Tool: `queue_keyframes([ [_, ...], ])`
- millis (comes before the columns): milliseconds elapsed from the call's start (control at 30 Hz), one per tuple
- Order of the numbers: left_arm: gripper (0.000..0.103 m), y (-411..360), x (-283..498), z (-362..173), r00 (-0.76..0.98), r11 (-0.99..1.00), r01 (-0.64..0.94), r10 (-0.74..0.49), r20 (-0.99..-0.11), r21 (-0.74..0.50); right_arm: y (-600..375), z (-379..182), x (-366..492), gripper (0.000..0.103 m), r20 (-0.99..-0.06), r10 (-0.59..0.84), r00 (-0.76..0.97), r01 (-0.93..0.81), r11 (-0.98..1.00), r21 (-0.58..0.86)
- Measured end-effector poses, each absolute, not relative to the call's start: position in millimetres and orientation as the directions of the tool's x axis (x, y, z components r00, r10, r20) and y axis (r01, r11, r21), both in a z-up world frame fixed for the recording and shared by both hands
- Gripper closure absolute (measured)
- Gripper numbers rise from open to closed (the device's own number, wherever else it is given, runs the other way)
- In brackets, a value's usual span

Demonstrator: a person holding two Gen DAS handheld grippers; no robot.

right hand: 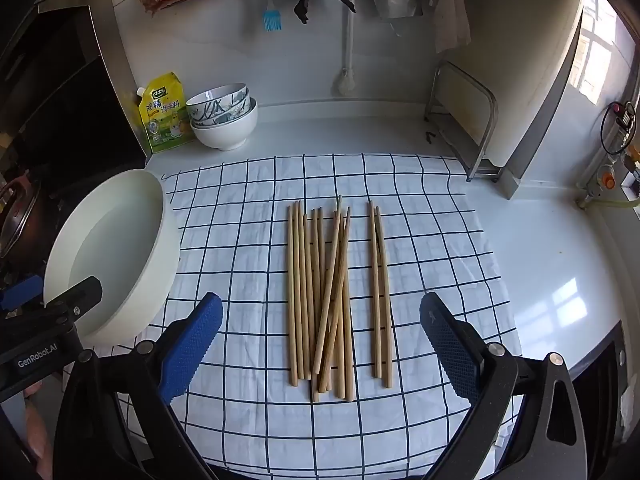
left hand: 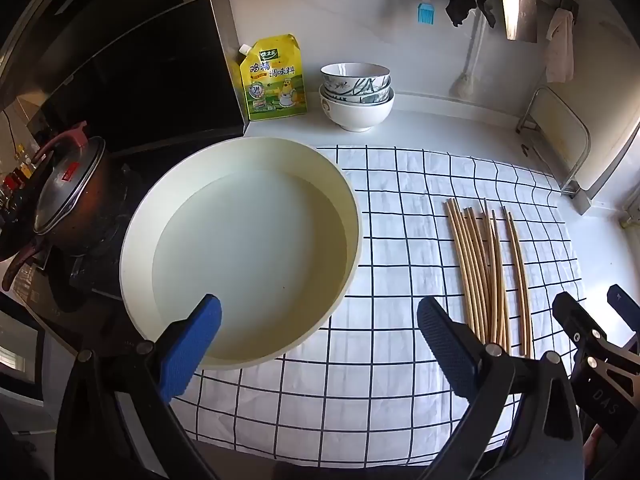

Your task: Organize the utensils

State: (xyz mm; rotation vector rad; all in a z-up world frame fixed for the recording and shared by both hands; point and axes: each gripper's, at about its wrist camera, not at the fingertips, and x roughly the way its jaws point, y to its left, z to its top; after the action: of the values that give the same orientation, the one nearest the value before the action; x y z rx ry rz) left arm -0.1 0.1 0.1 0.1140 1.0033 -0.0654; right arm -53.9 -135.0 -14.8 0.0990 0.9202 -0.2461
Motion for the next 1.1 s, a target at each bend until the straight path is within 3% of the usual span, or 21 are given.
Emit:
queue_keyframes([
  [1100,0.006,5.6,-5.2,3.5,0.537,0.992,0.11,-0.013,-0.844,0.055,-126.6,-12.2,-56.5,0.009,-0.794,-0.159,0.586,0.249,0.968,-0.01],
])
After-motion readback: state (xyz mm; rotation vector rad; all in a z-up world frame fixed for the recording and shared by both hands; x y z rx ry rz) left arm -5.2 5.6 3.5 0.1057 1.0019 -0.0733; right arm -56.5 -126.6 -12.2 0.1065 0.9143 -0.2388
